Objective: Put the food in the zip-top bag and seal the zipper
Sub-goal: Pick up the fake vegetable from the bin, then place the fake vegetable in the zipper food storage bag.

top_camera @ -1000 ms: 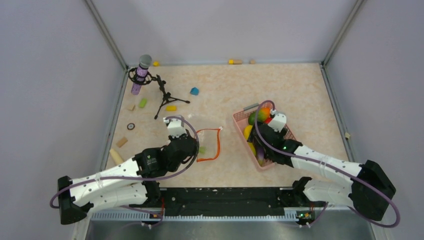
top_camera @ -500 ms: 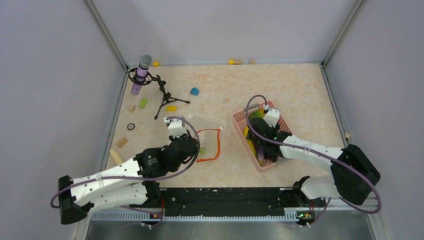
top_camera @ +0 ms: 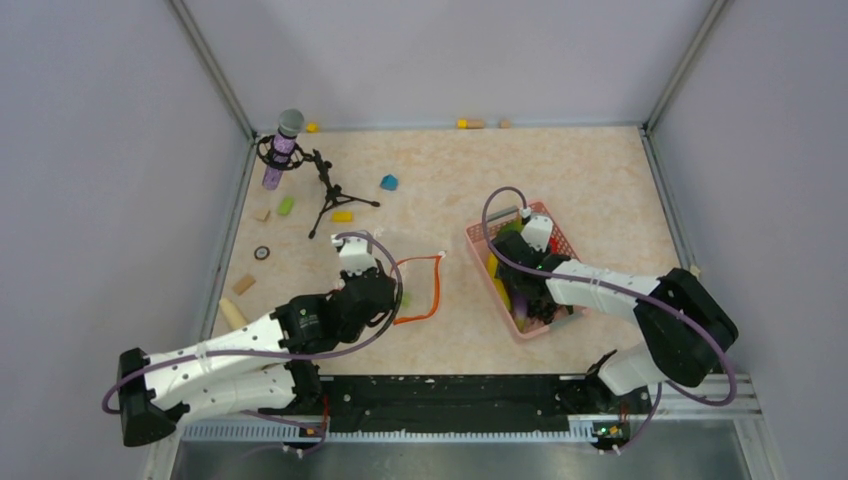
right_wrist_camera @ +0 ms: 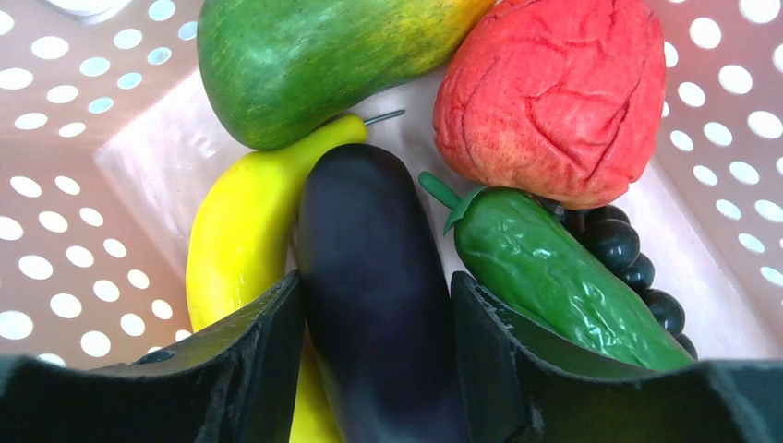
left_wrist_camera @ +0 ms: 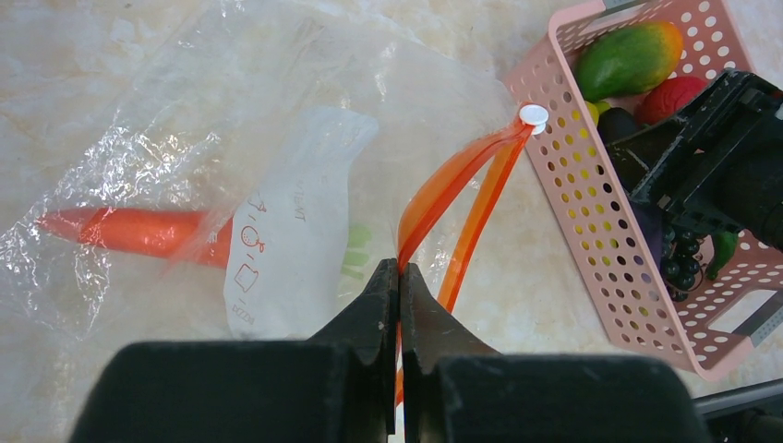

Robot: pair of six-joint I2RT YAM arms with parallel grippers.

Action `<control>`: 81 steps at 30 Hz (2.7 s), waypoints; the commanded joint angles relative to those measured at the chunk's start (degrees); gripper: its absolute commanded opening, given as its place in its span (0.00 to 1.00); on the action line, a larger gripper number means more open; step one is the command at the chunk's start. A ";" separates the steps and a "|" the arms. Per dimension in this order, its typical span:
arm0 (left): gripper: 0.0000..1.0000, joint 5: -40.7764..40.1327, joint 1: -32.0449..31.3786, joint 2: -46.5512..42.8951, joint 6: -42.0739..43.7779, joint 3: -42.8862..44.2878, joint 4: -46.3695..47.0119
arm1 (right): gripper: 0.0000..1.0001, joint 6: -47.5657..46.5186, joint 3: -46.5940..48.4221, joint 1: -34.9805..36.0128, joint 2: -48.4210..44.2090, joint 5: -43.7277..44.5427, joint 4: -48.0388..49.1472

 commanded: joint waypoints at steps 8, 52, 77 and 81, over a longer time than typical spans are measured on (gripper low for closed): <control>0.00 -0.76 0.15 0.66 0.92 2.29 2.01 | 0.28 -2.41 1.63 -0.80 -1.69 0.47 1.89; 0.00 1.77 0.11 0.11 2.24 1.98 3.49 | 0.20 -16.41 -8.18 -0.79 -32.94 -42.73 22.65; 0.00 17.53 0.09 -0.62 11.17 -0.33 13.49 | 0.27 8.43 7.90 5.96 10.10 -56.38 36.04; 0.00 21.15 0.09 0.12 12.77 -0.43 14.85 | 0.31 13.36 6.99 5.96 11.33 -52.65 40.73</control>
